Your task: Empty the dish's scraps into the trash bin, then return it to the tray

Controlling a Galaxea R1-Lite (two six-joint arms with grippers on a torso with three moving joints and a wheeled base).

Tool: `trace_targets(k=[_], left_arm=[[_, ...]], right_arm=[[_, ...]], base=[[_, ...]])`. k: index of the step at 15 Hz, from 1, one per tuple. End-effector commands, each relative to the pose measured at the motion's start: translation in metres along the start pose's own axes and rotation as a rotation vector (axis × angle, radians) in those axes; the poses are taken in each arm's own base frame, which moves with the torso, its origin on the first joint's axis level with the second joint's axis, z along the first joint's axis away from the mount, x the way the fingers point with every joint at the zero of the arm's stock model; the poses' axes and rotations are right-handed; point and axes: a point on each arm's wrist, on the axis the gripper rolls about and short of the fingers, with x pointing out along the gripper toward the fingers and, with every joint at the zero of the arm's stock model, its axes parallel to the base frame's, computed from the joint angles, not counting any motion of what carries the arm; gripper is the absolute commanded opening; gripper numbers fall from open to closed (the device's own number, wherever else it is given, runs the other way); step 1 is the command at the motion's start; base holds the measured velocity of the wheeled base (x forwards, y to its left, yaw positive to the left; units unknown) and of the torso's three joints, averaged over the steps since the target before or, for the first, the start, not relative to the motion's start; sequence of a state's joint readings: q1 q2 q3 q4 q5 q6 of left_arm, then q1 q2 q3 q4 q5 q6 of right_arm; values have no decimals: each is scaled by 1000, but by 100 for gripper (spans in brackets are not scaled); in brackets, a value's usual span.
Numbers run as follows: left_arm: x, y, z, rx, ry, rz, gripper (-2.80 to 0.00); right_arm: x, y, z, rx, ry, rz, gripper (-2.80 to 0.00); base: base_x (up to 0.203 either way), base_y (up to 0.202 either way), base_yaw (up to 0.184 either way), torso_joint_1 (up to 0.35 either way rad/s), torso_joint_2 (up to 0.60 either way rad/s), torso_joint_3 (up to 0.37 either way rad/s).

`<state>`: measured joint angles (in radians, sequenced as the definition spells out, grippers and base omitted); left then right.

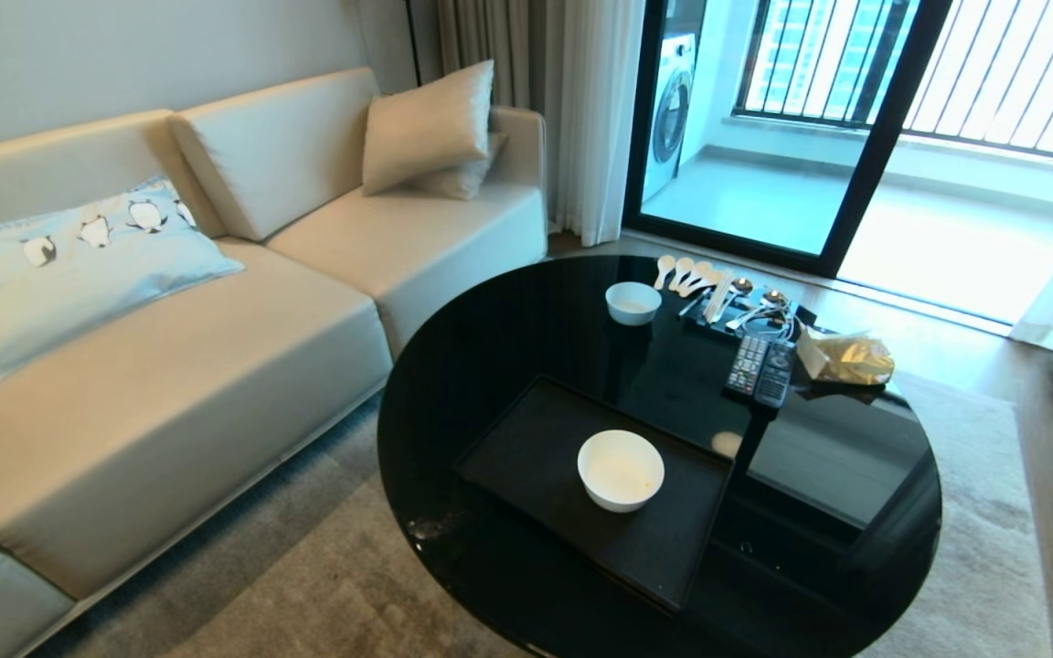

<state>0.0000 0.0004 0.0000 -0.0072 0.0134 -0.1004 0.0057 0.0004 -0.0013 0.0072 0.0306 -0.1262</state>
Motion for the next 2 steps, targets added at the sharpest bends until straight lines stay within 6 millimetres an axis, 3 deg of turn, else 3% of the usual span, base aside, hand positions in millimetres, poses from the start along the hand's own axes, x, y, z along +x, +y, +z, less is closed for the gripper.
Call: trace_targets(k=[1,2], left_arm=[[0,0,0,-1,-1,0,-280],[0,0,0,-1,-1,0,-280]], right_arm=[[0,0,0,4,-2,0,-280],[0,0,0,11,-2,0,-280]], base=[[0,0,0,0,0,0],[0,0,0,0,0,0]])
